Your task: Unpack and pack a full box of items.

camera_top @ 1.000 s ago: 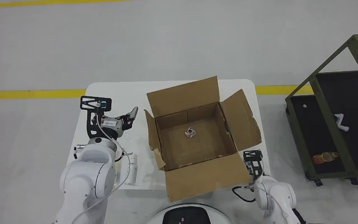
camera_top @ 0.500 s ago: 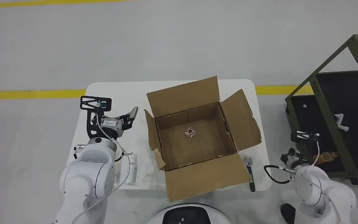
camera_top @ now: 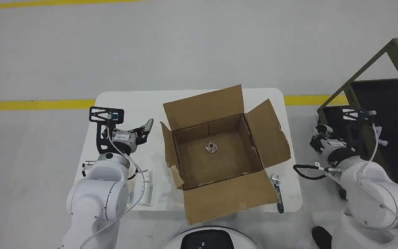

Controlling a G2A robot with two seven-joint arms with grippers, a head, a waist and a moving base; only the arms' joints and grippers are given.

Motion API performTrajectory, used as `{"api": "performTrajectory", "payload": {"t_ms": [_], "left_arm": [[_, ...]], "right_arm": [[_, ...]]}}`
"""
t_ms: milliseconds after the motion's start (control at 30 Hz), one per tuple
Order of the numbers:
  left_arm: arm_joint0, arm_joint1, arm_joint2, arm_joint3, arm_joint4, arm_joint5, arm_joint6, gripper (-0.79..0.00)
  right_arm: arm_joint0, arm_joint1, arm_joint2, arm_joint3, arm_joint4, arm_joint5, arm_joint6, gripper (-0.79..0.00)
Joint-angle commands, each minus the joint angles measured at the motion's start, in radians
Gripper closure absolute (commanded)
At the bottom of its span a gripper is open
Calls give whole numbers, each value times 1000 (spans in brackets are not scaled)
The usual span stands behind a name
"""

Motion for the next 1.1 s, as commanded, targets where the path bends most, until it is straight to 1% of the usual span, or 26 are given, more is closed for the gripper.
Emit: {"api": "performTrajectory", "payload": {"t_ms": [0,67,233,267,300,400,433,500,933,1000,1067], "left_arm": [[0,0,0,0,0,0,0,-785],[0,0,0,0,0,0,0,-785],[0,0,0,0,0,0,0,-785],[0,0,0,0,0,0,0,-785],[0,0,0,0,0,0,0,-785],[0,0,0,0,0,0,0,-785],[0,0,0,0,0,0,0,-785],[0,0,0,0,0,0,0,-785],[0,0,0,0,0,0,0,-785],[0,0,0,0,0,0,0,-785],[0,0,0,0,0,0,0,-785]], "right_arm": [[28,3,-66,6,-5,-14,24,0],[45,7,-132,28,-21,-48,49,0],[64,14,-289,129,-126,-125,41,0],[62,17,-325,151,-159,-159,36,0],[56,18,-350,174,-182,-165,17,0],[38,17,-403,263,-224,-134,-27,0],[36,17,-415,294,-241,-122,-46,0],[37,17,-431,340,-265,-103,-42,0],[37,17,-431,340,-265,-103,-42,0],[39,19,-443,361,-274,-111,-87,0],[67,17,-470,401,-279,-110,-119,0]]}}
